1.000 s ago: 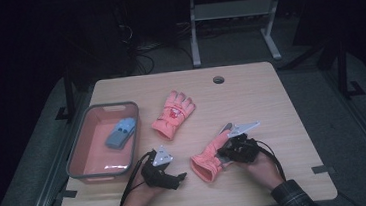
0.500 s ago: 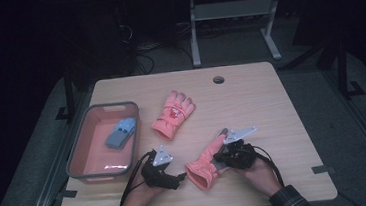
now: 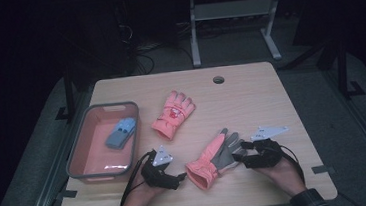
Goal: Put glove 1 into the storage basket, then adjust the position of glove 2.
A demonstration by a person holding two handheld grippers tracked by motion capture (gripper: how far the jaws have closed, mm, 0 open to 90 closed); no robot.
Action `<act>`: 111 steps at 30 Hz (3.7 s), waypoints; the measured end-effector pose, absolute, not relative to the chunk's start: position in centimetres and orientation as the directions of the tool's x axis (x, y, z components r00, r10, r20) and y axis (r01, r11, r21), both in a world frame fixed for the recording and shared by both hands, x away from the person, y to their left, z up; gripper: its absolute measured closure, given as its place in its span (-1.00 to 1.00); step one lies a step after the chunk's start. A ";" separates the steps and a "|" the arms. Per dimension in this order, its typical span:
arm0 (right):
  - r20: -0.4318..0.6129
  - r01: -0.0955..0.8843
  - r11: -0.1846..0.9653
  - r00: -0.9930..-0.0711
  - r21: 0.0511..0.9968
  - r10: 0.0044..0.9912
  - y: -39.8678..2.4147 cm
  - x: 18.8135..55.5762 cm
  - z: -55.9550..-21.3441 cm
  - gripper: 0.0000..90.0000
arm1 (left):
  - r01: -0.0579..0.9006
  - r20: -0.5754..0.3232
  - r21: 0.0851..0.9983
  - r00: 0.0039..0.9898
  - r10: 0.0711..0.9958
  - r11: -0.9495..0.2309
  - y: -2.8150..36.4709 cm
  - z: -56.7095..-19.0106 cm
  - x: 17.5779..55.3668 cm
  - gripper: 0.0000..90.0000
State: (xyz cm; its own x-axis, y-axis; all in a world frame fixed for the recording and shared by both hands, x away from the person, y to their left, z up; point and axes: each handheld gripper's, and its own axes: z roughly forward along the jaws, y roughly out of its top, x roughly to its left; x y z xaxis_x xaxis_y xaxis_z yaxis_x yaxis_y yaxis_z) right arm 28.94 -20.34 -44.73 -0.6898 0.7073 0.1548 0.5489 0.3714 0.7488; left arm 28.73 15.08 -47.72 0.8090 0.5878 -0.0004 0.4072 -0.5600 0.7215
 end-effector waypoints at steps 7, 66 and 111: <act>0.108 0.565 0.383 -0.650 0.731 0.752 -23.3 28.3 -46.0 -0.51 | 0.407 0.000 0.722 0.809 0.588 -0.560 15.1 -47.7 28.7 -0.72; 0.043 0.568 0.426 -0.633 0.704 0.773 -23.8 27.7 -48.2 -0.93 | 0.516 -0.153 0.629 0.816 0.558 -0.582 9.8 -43.7 36.2 0.99; 0.043 0.569 0.427 -0.633 0.703 0.773 -23.8 27.7 -48.2 -0.93 | 0.594 0.018 0.603 0.658 0.753 -0.533 10.9 -44.7 45.9 0.99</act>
State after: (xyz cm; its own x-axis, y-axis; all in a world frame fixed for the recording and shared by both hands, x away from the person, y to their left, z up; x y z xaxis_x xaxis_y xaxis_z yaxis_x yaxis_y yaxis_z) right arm 27.71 -23.83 -48.22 -0.6328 0.7731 0.0430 0.5688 0.4265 0.7032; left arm 45.90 10.87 -44.66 0.6576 0.7531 0.0178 0.5937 -0.5326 0.6032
